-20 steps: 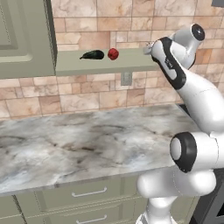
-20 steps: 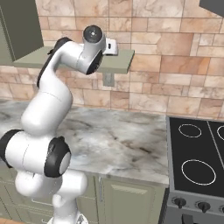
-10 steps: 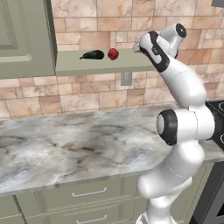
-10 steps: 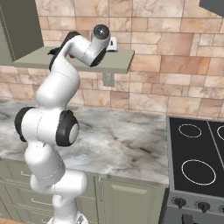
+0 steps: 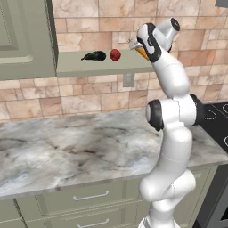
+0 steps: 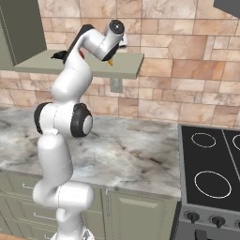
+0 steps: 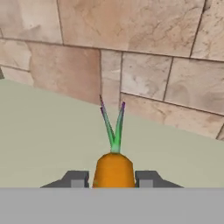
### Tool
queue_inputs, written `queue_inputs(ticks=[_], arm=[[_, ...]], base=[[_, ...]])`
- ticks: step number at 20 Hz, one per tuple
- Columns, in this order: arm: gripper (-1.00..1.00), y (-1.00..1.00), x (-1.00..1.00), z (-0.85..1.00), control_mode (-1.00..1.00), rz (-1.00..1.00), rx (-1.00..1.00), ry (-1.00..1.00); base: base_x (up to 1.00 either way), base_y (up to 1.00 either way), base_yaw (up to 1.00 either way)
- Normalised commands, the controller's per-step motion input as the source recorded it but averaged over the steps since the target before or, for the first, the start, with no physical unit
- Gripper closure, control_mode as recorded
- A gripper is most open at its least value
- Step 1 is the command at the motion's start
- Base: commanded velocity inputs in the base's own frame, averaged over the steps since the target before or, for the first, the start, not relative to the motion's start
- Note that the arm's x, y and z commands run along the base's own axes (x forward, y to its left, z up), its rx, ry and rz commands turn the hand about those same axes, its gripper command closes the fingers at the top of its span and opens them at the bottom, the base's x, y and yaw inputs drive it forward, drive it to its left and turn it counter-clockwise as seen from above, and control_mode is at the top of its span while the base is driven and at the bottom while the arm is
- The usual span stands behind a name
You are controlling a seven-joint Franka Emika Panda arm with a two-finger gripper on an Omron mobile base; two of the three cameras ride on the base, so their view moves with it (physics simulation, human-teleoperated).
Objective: Pick the carrot, eggplant, bell pepper from the counter and place them in the cabinet.
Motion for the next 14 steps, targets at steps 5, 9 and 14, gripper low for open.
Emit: queue_inputs(ticks=[5, 9, 14], arm=[[-1.00, 0.04, 0.22, 0.11, -1.00, 0.30, -0.16, -0.20], [-1.00, 0.23, -0.76, -0.17, -1.00, 0.26, -0.29, -0.35], [-1.00, -0.01, -1.00, -0.79, -1.00, 0.02, -0.14, -0.27]], base=[[0.00, 0.00, 0.00], [0.00, 0.00, 0.00], [0.00, 0.00, 0.00]])
